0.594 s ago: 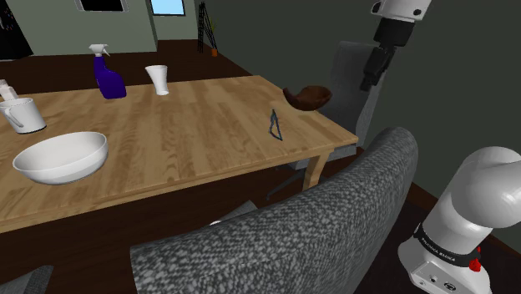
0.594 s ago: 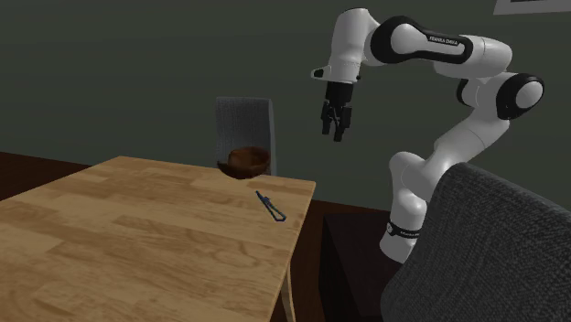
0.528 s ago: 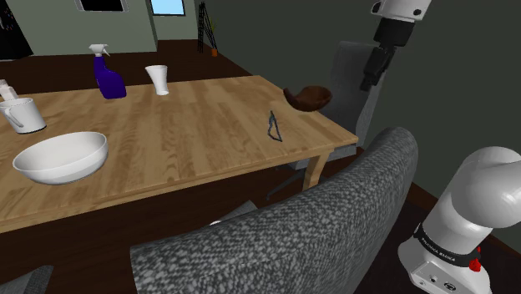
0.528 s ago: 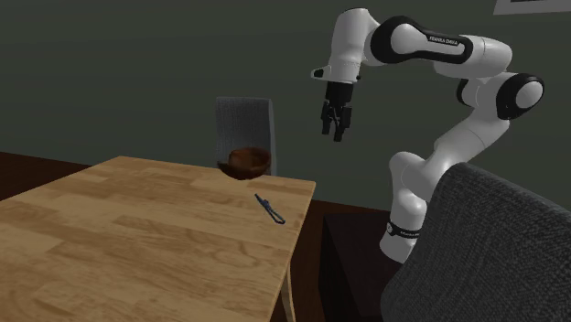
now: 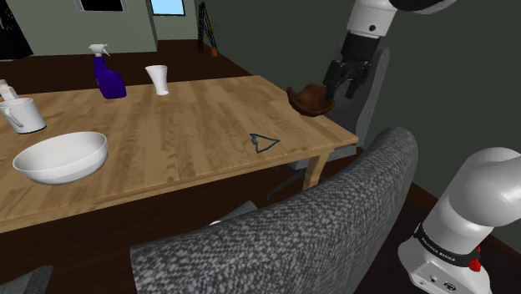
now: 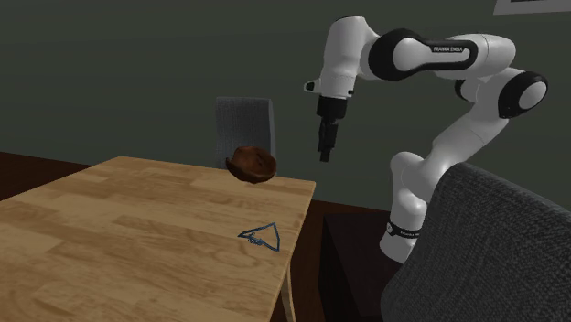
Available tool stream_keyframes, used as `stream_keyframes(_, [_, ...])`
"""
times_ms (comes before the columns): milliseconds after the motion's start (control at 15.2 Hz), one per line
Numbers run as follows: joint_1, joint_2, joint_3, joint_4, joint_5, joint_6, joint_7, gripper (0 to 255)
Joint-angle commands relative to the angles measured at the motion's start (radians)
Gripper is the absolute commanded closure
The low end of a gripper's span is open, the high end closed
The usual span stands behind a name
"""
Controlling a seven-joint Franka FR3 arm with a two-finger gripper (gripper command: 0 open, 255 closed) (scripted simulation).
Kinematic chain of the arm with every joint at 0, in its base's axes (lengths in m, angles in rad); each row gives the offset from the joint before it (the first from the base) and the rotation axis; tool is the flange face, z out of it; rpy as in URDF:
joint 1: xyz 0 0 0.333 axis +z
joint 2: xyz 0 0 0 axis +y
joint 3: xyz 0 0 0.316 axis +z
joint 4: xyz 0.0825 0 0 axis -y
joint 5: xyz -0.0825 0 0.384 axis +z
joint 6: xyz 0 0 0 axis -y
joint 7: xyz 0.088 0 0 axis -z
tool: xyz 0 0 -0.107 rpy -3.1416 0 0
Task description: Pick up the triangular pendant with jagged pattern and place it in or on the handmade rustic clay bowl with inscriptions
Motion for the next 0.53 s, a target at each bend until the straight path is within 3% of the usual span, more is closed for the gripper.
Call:
stream_keyframes(0, [-0.018,0.043,0.059,0.015,0.024,0.039,0.116,0])
stream_keyframes(462, [-0.107,0.258,0.254,0.127,0.035,0.175,0.497,0])
